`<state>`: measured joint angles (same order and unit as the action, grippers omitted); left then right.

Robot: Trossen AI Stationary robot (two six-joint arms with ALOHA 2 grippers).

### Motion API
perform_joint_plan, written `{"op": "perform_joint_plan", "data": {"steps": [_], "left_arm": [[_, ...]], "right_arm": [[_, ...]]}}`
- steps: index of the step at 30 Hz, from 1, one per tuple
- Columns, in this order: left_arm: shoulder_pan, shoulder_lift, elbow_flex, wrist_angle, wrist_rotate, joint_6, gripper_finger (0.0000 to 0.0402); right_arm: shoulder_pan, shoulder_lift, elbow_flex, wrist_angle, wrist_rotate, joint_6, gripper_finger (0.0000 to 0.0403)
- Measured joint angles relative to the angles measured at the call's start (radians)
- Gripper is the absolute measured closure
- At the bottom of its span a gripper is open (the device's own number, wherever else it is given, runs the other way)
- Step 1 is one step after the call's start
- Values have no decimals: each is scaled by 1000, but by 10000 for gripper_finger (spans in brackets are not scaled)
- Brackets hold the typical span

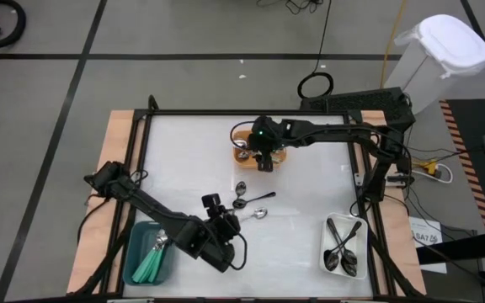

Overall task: Sort silverware by color (type)
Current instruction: Put the white patterned spoon into the yellow bin

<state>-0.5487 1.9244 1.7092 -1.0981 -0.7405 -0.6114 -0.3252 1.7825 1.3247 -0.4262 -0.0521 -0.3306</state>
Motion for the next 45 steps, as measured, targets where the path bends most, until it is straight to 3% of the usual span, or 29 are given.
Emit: {"op": "perform_joint_plan", "data": {"steps": [20, 24, 31, 34, 38, 45], "left_arm": [[-36, -1, 0, -66, 1, -39, 227], [-36, -1, 0, -67, 1, -39, 227], [-36, -1, 0, -66, 1, -45, 227], [-36, -1, 0, -66, 1, -50, 227], [-36, -1, 0, -66, 1, -50, 227], [-36, -1, 0, -64, 1, -49, 227]], "right_arm": [[-45, 117, 2, 70, 31, -49, 199], [-56, 116, 2, 68, 32, -47, 242], [-81, 116, 2, 64, 33, -29, 371], [-82, 116, 2, 57, 29, -31, 397], [-74, 98, 0, 42, 47, -44, 369], [-78, 98, -1, 58, 107, -46, 268]]}}
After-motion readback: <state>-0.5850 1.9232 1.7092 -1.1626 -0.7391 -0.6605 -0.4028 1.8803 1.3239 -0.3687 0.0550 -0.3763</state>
